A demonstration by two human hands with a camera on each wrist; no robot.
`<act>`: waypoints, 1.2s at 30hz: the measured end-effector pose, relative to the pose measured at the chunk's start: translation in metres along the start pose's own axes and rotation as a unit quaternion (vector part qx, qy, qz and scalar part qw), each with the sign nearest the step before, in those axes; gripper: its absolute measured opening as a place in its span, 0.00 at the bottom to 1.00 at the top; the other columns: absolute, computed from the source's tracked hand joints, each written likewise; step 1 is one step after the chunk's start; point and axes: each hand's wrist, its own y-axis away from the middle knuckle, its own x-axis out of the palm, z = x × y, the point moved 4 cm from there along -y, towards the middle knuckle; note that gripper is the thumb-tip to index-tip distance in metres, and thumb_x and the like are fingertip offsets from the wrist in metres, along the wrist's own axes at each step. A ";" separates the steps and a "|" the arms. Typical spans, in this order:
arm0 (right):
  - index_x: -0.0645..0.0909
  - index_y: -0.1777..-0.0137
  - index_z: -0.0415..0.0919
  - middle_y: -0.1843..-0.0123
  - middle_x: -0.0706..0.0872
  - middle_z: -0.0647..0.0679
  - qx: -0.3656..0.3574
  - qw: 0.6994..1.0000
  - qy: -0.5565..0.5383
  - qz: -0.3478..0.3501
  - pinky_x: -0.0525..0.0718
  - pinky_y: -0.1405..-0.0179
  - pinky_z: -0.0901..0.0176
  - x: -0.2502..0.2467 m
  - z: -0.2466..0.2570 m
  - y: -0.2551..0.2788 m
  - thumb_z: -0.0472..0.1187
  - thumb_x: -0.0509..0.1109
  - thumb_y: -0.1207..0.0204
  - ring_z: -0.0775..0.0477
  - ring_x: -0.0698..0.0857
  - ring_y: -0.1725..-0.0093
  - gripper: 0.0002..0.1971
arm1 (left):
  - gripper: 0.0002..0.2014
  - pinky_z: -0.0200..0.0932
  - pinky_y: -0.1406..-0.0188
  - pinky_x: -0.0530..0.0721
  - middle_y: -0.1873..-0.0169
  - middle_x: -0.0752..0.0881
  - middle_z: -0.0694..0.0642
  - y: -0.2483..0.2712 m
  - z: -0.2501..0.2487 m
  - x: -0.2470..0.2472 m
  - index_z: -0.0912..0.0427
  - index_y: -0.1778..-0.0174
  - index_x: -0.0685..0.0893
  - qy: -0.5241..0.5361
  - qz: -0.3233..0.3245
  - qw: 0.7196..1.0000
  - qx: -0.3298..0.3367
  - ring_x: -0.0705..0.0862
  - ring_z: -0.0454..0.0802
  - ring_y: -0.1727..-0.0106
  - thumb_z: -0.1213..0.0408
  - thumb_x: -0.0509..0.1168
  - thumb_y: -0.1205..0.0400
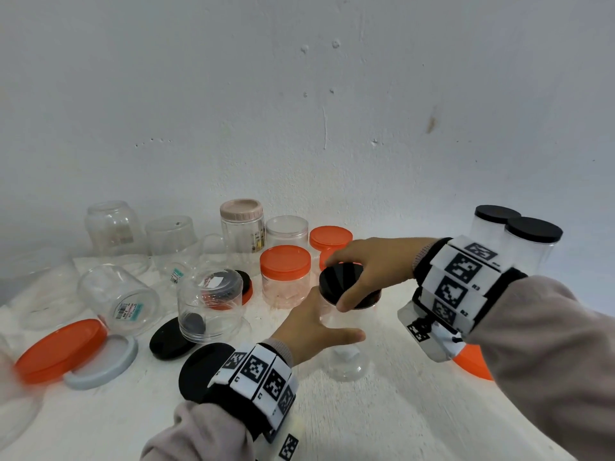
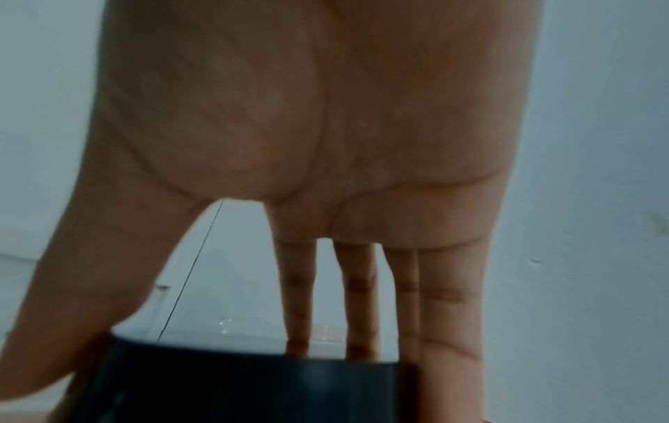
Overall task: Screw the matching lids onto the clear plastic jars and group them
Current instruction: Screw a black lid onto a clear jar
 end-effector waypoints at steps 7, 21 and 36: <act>0.71 0.39 0.51 0.51 0.74 0.55 0.048 0.996 0.047 -0.067 0.80 0.58 0.59 0.009 0.001 -0.005 0.76 0.65 0.36 0.54 0.79 0.54 0.35 | 0.44 0.39 0.35 0.71 0.35 0.73 0.36 -0.001 0.003 0.000 0.44 0.25 0.66 -0.003 0.000 1.000 -0.009 0.72 0.41 0.31 0.45 0.80 0.36; 0.72 0.37 0.52 0.45 0.74 0.52 0.037 0.994 0.028 -0.098 0.81 0.53 0.58 0.014 -0.003 -0.001 0.75 0.65 0.34 0.50 0.79 0.50 0.34 | 0.42 0.34 0.41 0.70 0.36 0.74 0.34 -0.001 0.002 0.000 0.40 0.28 0.65 -0.001 -0.003 1.000 -0.006 0.72 0.36 0.35 0.45 0.80 0.35; 0.71 0.27 0.52 0.34 0.72 0.52 -0.037 0.986 -0.116 -0.112 0.74 0.34 0.50 0.027 -0.004 0.007 0.56 0.72 0.27 0.50 0.68 0.34 0.29 | 0.43 0.39 0.35 0.72 0.32 0.75 0.36 0.002 0.001 0.001 0.34 0.28 0.62 -0.002 -0.007 1.000 0.005 0.73 0.40 0.30 0.46 0.80 0.35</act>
